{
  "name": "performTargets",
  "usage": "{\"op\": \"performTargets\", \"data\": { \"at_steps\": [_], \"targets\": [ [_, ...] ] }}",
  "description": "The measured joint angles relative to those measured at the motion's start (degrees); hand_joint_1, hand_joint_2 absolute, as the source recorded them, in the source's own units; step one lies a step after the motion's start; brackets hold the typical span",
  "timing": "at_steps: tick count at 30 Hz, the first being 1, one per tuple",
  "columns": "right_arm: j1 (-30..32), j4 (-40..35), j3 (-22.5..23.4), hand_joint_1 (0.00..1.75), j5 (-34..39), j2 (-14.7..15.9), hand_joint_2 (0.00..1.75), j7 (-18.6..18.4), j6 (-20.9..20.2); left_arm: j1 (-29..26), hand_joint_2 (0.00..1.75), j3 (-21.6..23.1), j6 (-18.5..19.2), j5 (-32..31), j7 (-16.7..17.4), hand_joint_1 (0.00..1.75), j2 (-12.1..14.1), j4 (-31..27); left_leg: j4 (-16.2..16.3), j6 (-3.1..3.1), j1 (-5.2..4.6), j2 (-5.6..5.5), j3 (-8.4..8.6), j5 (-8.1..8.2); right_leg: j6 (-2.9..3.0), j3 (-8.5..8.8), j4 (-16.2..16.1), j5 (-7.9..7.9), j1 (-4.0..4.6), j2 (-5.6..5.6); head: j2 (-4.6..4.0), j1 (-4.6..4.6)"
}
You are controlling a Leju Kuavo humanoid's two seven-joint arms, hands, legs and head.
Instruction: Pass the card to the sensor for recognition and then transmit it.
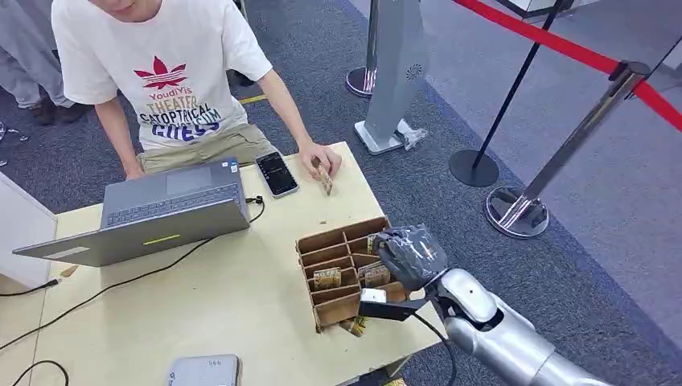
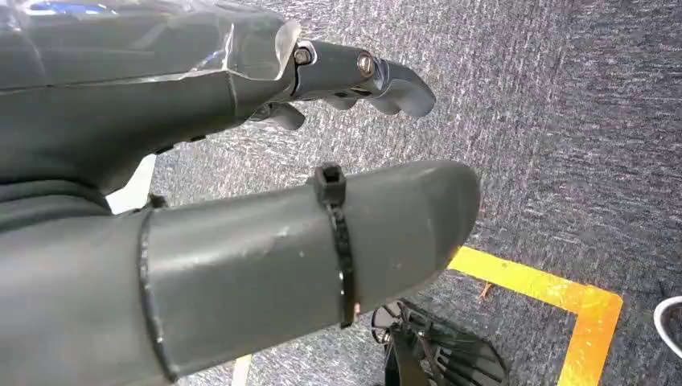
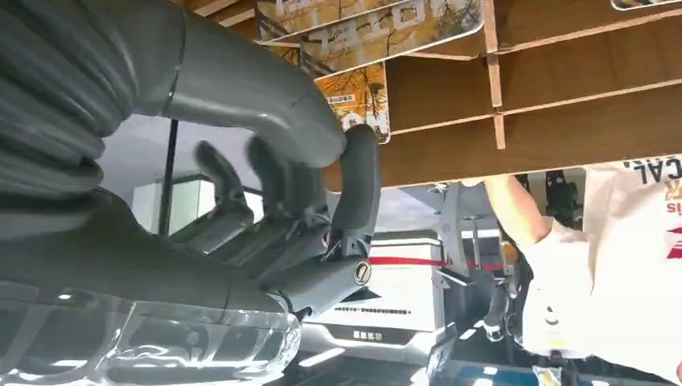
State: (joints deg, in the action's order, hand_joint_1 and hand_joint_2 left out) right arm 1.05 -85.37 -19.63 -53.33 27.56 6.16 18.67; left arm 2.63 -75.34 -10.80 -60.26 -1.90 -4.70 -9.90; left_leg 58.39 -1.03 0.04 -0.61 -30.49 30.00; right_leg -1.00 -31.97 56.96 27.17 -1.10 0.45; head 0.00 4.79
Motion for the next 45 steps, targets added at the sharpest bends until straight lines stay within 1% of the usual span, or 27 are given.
{"op": "performTargets", "data": {
  "at_steps": [2,4,7,10,11,12,14,15,16,18,19,20,22,23,26,27,28,29,33,37,39,40,42,44,45],
  "targets": [
    [-0.1,0.0,0.0,0.66,-0.2,-0.2,1.75,0.0,0.0,0.0,0.0,0.0,0.0,0.1,0.0,0.0,0.0,0.0,0.0,0.0,0.0,0.0,0.0,0.0,0.0,0.0,0.0,0.0,0.0,0.0,0.0,0.0],
    [-0.1,0.0,-0.1,0.7,-0.3,-0.5,1.75,-0.1,0.0,0.0,0.0,0.0,0.0,0.1,0.0,0.0,0.0,0.0,0.0,0.0,0.0,0.0,0.0,0.0,0.0,0.0,0.0,0.0,0.0,0.0,0.0,0.0],
    [-0.2,0.0,-0.2,0.63,-0.3,-0.8,1.75,-0.1,0.0,0.0,0.0,0.0,0.0,0.2,0.0,0.0,0.0,0.0,0.0,0.0,0.0,0.0,0.0,0.0,0.0,0.0,0.0,0.0,0.0,0.0,0.0,0.0],
    [-0.4,-0.4,-0.4,0.68,-0.7,-1.1,1.75,-0.1,0.0,0.0,0.0,0.0,0.0,0.3,0.0,0.0,0.0,0.0,0.0,0.0,0.0,0.0,0.01,0.0,0.0,0.0,0.0,0.0,0.0,0.0,0.0,0.0],
    [-0.4,-0.5,-0.5,0.63,-1.0,-1.1,1.75,-0.1,0.0,0.0,0.0,0.0,0.0,0.3,0.0,0.0,0.0,0.0,0.0,0.0,0.0,0.0,0.01,0.0,0.0,0.0,0.0,0.0,0.0,0.0,0.0,0.0],
    [-0.4,-0.7,-0.5,0.66,-1.0,-1.2,1.75,0.0,0.0,-0.1,0.0,0.0,0.0,0.3,0.0,0.0,0.0,0.0,0.0,0.0,0.0,0.0,0.0,0.0,0.0,0.0,0.0,0.0,0.0,0.0,0.0,0.0],
    [-0.4,-1.3,-0.6,0.65,-1.0,-1.2,1.75,0.0,0.0,-0.1,0.0,0.0,0.0,0.4,0.0,0.0,0.0,0.0,0.0,0.0,0.0,0.0,0.0,0.0,0.0,0.0,0.0,0.0,0.0,0.0,0.0,0.0],
    [-0.4,-1.6,-0.7,0.72,-1.1,-1.3,1.75,0.1,0.0,-0.1,0.0,0.0,0.0,0.5,0.0,0.0,0.0,0.0,0.0,0.0,0.0,0.0,0.0,0.0,0.0,0.0,0.0,0.0,0.0,0.0,0.0,0.0],
    [-0.4,-1.9,-0.8,0.72,-1.1,-1.3,1.75,0.1,0.0,-0.1,0.0,0.0,0.0,0.5,0.0,0.0,0.0,0.0,0.0,0.0,0.0,0.0,0.0,0.0,0.0,0.0,0.0,0.0,0.0,0.0,0.0,0.0],
    [-0.4,-2.6,-1.1,0.8,-1.2,-1.3,1.75,0.3,0.0,-0.1,0.0,0.0,0.0,0.6,0.1,0.0,0.0,0.0,0.0,0.0,0.0,0.0,0.0,0.0,0.0,0.0,0.0,0.0,0.0,0.0,0.0,0.0],
    [-0.4,-3.0,-1.2,0.8,-1.2,-1.3,1.75,0.4,0.0,-0.1,0.0,0.0,0.0,0.6,0.1,0.0,0.0,0.0,0.0,0.0,0.0,0.0,0.0,0.0,0.0,0.0,0.0,0.0,0.0,0.0,0.0,0.0],
    [-0.4,-3.2,-1.3,0.84,-1.2,-1.3,1.75,0.4,0.0,-0.1,0.0,-0.1,0.0,0.7,0.1,0.0,0.0,0.0,0.0,0.0,0.0,0.0,0.0,0.0,0.0,0.0,0.0,0.0,0.0,0.0,0.0,0.0],
    [-0.4,-3.6,-1.5,0.84,-1.2,-1.3,1.75,0.5,-0.1,-0.1,0.0,-0.2,0.0,0.8,0.1,0.0,0.0,0.0,0.0,0.0,0.0,0.0,-0.01,0.0,0.0,0.0,0.0,0.0,0.0,0.0,0.0,0.0],
    [-0.5,-3.7,-1.5,0.89,-1.2,-1.3,1.75,0.5,-0.1,-0.1,0.0,-0.3,0.0,0.9,0.1,0.0,0.0,0.0,0.0,0.0,0.0,0.0,-0.01,0.0,0.0,0.0,0.0,0.0,0.0,0.0,0.0,0.0],
    [-0.7,-3.9,-1.5,0.93,-1.2,-1.3,1.75,0.5,-0.2,-0.1,0.0,-0.3,0.0,1.0,0.1,0.0,0.0,0.0,0.0,0.0,0.0,0.0,-0.01,0.0,0.0,0.0,0.0,0.0,0.0,0.0,0.0,0.0],
    [-0.8,-4.0,-1.5,0.99,-1.2,-1.3,1.75,0.5,-0.2,-0.2,0.0,-0.4,0.0,1.0,0.1,0.0,0.0,0.0,0.0,0.0,0.0,0.0,-0.01,0.0,0.0,0.0,0.0,0.0,0.0,0.0,0.0,0.0],
    [-0.9,-4.0,-1.6,0.99,-1.2,-1.3,1.75,0.5,-0.2,-0.2,0.0,-0.4,0.0,1.0,0.1,0.0,0.0,0.0,0.0,0.0,0.0,0.0,-0.01,0.0,0.0,0.0,0.0,0.0,0.0,0.0,0.0,0.0],
    [-1.0,-4.0,-1.6,1.03,-1.2,-1.3,1.75,0.5,-0.2,-0.2,0.0,-0.4,0.0,1.0,0.1,0.0,0.0,0.0,0.0,0.0,0.0,0.0,0.0,0.0,0.0,0.0,0.0,0.0,0.0,0.0,0.0,0.0],
    [-1.6,-4.0,-1.8,0.93,-0.9,-1.3,1.75,0.6,-0.8,-0.2,0.0,-0.4,0.0,1.0,0.1,0.0,0.0,0.0,0.0,0.0,0.0,0.0,0.0,0.0,0.0,0.0,0.0,0.0,0.0,0.0,0.0,0.0],
    [-2.0,-4.0,-1.8,0.99,0.0,-1.3,1.75,0.6,-1.3,-0.2,0.0,-0.4,0.0,1.0,0.1,0.0,0.0,0.0,0.0,0.0,0.0,0.0,0.0,0.0,0.0,0.0,0.0,0.0,0.0,0.0,0.0,0.0],
    [-2.0,-4.0,-1.8,0.82,0.1,-1.3,1.75,0.5,-1.5,-0.2,0.0,-0.4,0.0,0.9,0.1,0.0,0.0,0.0,0.0,0.0,0.0,0.0,0.0,0.0,0.0,0.0,0.0,0.0,0.0,0.0,0.0,0.0],
    [-2.0,-3.9,-1.8,0.82,0.2,-1.3,1.75,0.4,-1.7,-0.2,0.0,-0.4,0.0,0.9,0.1,0.0,0.0,0.0,0.0,0.0,0.0,0.0,0.0,0.0,0.0,0.0,0.0,0.0,0.0,0.0,0.0,0.0],
    [-2.0,-3.7,-1.8,0.89,0.4,-1.2,1.75,0.1,-1.8,-0.2,0.0,-0.4,0.0,0.8,0.1,0.0,0.0,0.0,0.0,0.0,0.0,0.0,0.0,0.0,0.0,0.0,0.0,0.0,0.0,0.0,0.0,0.0],
    [-2.0,-3.5,-1.8,0.87,0.9,-1.0,1.75,-0.2,-1.8,-0.2,0.0,-0.4,0.0,0.7,0.2,0.0,0.0,0.0,0.0,0.0,0.0,0.0,0.0,0.0,0.0,0.0,0.0,0.0,0.0,0.0,0.0,0.0],
    [-2.0,-3.3,-1.7,1.2,0.9,-0.9,1.75,-0.2,-1.8,-0.2,0.0,-0.4,0.0,0.7,0.5,0.0,0.0,0.0,0.0,0.0,0.0,0.0,0.0,0.0,0.0,0.0,0.0,0.0,0.0,0.0,0.0,0.02]
  ]
}}
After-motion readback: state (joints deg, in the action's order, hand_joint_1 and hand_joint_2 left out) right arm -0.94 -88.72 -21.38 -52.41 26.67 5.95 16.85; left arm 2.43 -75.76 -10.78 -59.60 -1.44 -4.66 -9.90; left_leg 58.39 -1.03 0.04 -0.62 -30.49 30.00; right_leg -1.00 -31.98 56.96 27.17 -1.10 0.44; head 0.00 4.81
